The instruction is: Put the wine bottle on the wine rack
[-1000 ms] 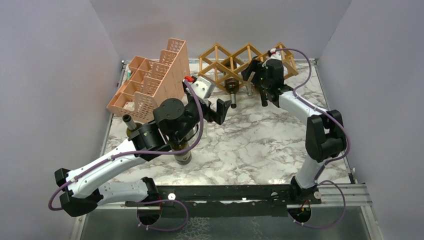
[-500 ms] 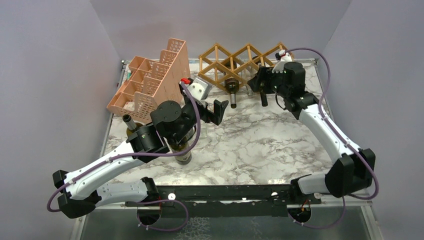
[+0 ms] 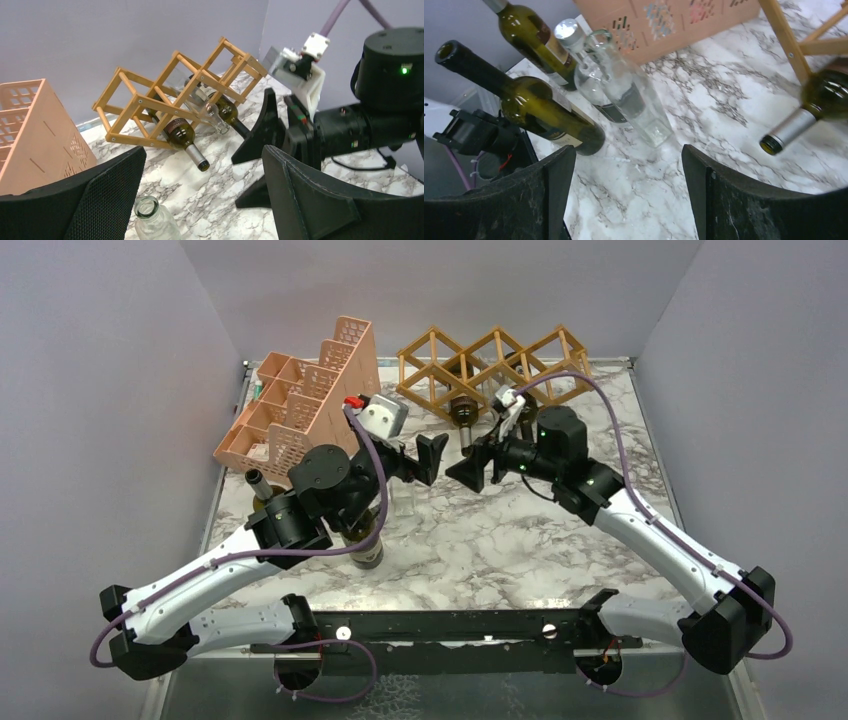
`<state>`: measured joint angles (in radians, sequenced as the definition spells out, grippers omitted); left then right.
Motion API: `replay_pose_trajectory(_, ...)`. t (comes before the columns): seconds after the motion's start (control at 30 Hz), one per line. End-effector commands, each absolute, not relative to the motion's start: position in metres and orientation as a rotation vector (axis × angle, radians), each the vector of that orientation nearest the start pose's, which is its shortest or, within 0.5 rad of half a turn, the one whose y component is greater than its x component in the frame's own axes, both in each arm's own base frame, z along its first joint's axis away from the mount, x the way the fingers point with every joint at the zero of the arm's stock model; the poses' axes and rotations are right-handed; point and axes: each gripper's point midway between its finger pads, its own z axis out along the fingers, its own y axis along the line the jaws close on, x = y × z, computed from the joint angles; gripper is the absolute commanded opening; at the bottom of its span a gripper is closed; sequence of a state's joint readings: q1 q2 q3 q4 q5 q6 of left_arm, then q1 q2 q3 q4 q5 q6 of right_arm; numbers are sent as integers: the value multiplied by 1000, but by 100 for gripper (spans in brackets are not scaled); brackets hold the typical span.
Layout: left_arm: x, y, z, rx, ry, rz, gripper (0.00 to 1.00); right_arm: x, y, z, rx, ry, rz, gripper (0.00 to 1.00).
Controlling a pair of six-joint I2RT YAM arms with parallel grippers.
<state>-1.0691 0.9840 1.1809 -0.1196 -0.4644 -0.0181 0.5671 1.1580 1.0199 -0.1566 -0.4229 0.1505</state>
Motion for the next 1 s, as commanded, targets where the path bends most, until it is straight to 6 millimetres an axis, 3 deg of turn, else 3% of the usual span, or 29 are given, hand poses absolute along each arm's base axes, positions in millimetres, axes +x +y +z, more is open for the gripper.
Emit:
replay_pose_trajectory(0.0,230,-237,434,313,1425,-518,92,276,296,280,-723,1715,850,79)
replay_pose_trajectory(0.17,231,-225,435,305,1405,-468,92,278,330,281,-769,1673,768,79)
replay_pose_trajectory(0.47,237,-198,429,236,1401,-357,94,292,371,280,-815,1645,753,79)
replay_pose_trajectory(0.73,237,-174,426,194,1397,-271,94,311,394,277,-785,1637,719,78)
replay_pose_trajectory(0.87,237,-168,425,179,1396,-254,95,312,404,272,-806,1624,731,71)
replay_pose_trajectory(0.97,236,-167,425,179,1393,-257,95,309,410,268,-834,1623,743,57)
